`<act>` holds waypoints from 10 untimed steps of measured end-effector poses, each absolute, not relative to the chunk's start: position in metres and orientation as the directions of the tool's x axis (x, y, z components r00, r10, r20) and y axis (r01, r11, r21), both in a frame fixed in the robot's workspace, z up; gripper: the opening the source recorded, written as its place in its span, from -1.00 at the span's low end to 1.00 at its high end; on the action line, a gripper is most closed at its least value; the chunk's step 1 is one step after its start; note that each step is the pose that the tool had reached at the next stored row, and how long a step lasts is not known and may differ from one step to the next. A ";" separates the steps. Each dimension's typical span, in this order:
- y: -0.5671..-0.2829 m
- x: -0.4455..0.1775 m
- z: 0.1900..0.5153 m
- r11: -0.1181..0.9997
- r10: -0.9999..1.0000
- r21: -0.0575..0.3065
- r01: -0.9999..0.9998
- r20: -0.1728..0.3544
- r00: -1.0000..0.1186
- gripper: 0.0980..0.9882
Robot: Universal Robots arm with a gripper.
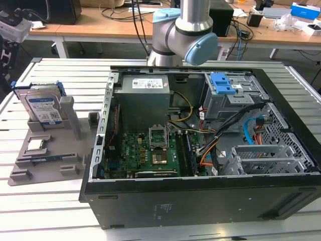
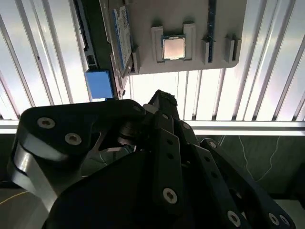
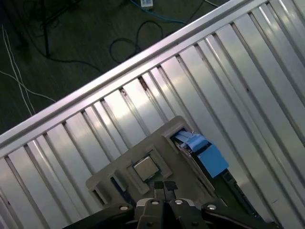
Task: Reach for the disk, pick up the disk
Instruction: 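Pick up the disk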
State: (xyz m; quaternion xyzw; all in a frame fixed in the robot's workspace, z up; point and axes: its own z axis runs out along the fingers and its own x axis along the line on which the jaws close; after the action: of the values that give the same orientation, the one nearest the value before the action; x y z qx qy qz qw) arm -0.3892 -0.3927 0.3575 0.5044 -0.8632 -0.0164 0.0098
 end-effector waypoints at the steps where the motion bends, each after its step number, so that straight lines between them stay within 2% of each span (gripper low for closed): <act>1: -0.393 -0.389 0.358 0.465 -0.885 0.038 -0.885 0.000 -0.465 -0.98; 10: -0.393 -0.389 0.358 0.268 -0.963 0.038 -0.963 0.001 -0.268 -0.98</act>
State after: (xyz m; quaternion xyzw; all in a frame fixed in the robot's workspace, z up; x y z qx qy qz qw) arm -0.3892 -0.3927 0.3575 0.6048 -0.7961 -0.0151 0.0118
